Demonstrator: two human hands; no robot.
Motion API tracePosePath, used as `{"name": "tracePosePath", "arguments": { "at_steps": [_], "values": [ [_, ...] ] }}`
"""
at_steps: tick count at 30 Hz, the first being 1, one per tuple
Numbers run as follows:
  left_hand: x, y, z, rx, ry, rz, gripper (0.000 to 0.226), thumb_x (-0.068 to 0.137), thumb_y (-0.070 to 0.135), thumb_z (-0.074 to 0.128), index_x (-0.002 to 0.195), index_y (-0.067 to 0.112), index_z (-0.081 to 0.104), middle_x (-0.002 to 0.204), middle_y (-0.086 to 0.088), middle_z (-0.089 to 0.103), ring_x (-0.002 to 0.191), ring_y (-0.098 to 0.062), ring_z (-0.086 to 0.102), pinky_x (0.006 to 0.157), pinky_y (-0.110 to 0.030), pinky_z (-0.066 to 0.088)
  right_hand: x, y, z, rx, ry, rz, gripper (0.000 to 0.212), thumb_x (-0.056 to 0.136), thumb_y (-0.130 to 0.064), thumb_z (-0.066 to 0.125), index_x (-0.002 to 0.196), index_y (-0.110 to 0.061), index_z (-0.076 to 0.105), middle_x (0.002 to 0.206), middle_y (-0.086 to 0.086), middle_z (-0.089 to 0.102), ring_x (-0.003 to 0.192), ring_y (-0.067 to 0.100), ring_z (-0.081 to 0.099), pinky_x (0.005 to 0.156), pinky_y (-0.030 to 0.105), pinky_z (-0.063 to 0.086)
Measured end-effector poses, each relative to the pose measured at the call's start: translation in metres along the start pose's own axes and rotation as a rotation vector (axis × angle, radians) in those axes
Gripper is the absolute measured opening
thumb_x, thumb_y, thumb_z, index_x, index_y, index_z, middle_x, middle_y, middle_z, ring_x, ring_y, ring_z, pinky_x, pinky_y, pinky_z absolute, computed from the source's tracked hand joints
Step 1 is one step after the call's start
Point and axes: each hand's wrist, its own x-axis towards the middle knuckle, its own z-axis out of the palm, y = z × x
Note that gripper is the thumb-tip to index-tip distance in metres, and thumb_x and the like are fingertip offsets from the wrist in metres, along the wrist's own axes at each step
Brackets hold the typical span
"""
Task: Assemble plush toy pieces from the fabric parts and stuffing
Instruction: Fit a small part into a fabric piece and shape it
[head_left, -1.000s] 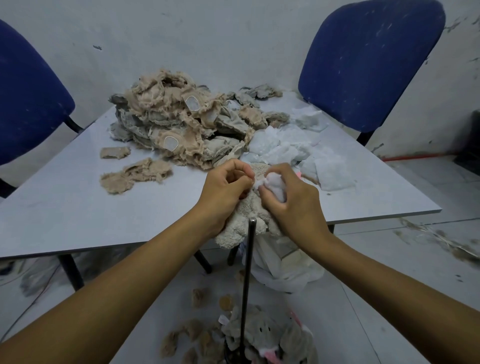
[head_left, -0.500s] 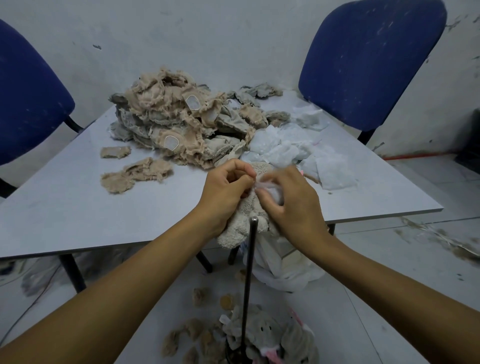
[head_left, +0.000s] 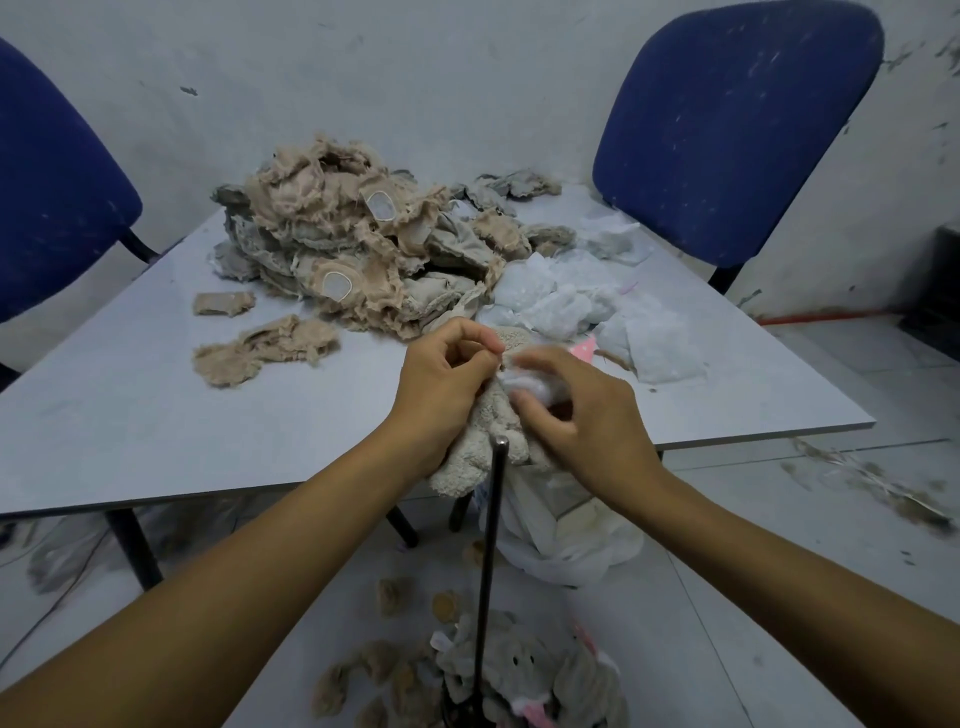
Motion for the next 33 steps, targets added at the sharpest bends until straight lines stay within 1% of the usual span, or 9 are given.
{"name": "tracePosePath", "arguments": {
  "at_steps": [3, 6, 12, 18, 21, 26, 28, 30, 33],
  "values": [
    [0.001, -0.001, 0.001, 0.039, -0.017, 0.020, 0.025, 0.085, -0.011, 0.057, 0.080, 0.013, 0.065, 0.075, -0.011, 0.057, 0.064, -0.012, 0.050, 0.058, -0.021, 0.043, 0.002, -0.005, 0.006, -0.126, -0.001, -0.004, 0.019, 0.096, -0.030, 0.064, 0.110, -0.023, 0.074, 0.103, -0.007, 0.068, 0.092, 0.011, 0.062, 0.074, 0.036, 0.052],
    [0.001, -0.001, 0.000, 0.041, -0.016, 0.031, 0.024, 0.086, -0.011, 0.058, 0.080, 0.011, 0.065, 0.074, -0.011, 0.058, 0.067, -0.015, 0.051, 0.060, -0.022, 0.044, 0.007, -0.011, 0.015, -0.277, -0.015, 0.069, 0.020, 0.098, -0.038, 0.055, 0.107, -0.031, 0.072, 0.102, -0.009, 0.059, 0.088, 0.015, 0.059, 0.063, 0.035, 0.048],
    [0.000, -0.002, 0.000, 0.040, -0.007, 0.026, 0.028, 0.086, -0.010, 0.059, 0.078, 0.016, 0.066, 0.067, -0.001, 0.059, 0.062, -0.011, 0.051, 0.058, -0.023, 0.044, 0.011, -0.013, 0.020, -0.192, 0.089, 0.133, 0.019, 0.090, -0.032, 0.066, 0.107, -0.026, 0.066, 0.097, -0.004, 0.061, 0.086, 0.019, 0.060, 0.065, 0.039, 0.049],
    [0.003, -0.002, -0.004, 0.015, 0.014, -0.010, 0.027, 0.087, -0.007, 0.059, 0.079, 0.018, 0.065, 0.069, -0.004, 0.058, 0.060, -0.010, 0.051, 0.055, -0.021, 0.043, 0.006, -0.005, 0.012, -0.008, -0.047, 0.067, 0.029, 0.089, -0.039, 0.059, 0.112, -0.028, 0.074, 0.106, -0.009, 0.050, 0.089, 0.003, 0.052, 0.073, 0.020, 0.046],
    [0.005, -0.002, -0.002, 0.035, 0.030, -0.029, 0.028, 0.088, -0.006, 0.058, 0.078, 0.019, 0.065, 0.065, 0.001, 0.056, 0.055, -0.008, 0.045, 0.052, -0.020, 0.039, 0.006, -0.004, 0.004, 0.075, -0.067, 0.102, 0.038, 0.087, -0.036, 0.053, 0.124, -0.031, 0.061, 0.090, -0.011, 0.061, 0.076, 0.001, 0.055, 0.065, 0.008, 0.037],
    [0.003, -0.003, -0.002, 0.022, 0.036, -0.024, 0.028, 0.088, -0.008, 0.058, 0.078, 0.018, 0.064, 0.068, -0.002, 0.055, 0.056, -0.007, 0.047, 0.053, -0.020, 0.040, 0.003, -0.006, 0.002, -0.066, -0.124, 0.005, 0.022, 0.093, -0.034, 0.047, 0.094, -0.018, 0.063, 0.077, -0.013, 0.056, 0.076, 0.011, 0.044, 0.066, 0.029, 0.032],
    [0.003, -0.003, -0.003, 0.027, 0.029, -0.013, 0.029, 0.088, -0.009, 0.056, 0.078, 0.017, 0.063, 0.065, 0.001, 0.054, 0.055, -0.008, 0.045, 0.053, -0.022, 0.039, 0.004, -0.008, 0.005, -0.136, -0.126, -0.027, 0.023, 0.100, -0.030, 0.051, 0.078, -0.025, 0.048, 0.069, -0.018, 0.044, 0.074, 0.013, 0.040, 0.068, 0.031, 0.029],
    [0.001, -0.003, -0.003, 0.029, 0.019, -0.003, 0.029, 0.087, -0.010, 0.055, 0.078, 0.017, 0.063, 0.060, 0.005, 0.052, 0.054, -0.010, 0.042, 0.052, -0.023, 0.037, 0.005, -0.007, 0.008, -0.129, -0.068, -0.017, 0.025, 0.100, -0.030, 0.056, 0.077, -0.027, 0.049, 0.068, -0.016, 0.048, 0.073, 0.014, 0.046, 0.067, 0.034, 0.037],
    [0.000, -0.003, -0.003, 0.033, 0.004, 0.006, 0.028, 0.087, -0.010, 0.054, 0.080, 0.016, 0.063, 0.061, 0.004, 0.052, 0.055, -0.010, 0.044, 0.052, -0.023, 0.038, 0.005, -0.006, 0.011, -0.043, 0.046, 0.027, 0.011, 0.095, -0.027, 0.065, 0.105, -0.022, 0.067, 0.086, -0.005, 0.067, 0.079, 0.016, 0.063, 0.069, 0.041, 0.052]
  ]
}}
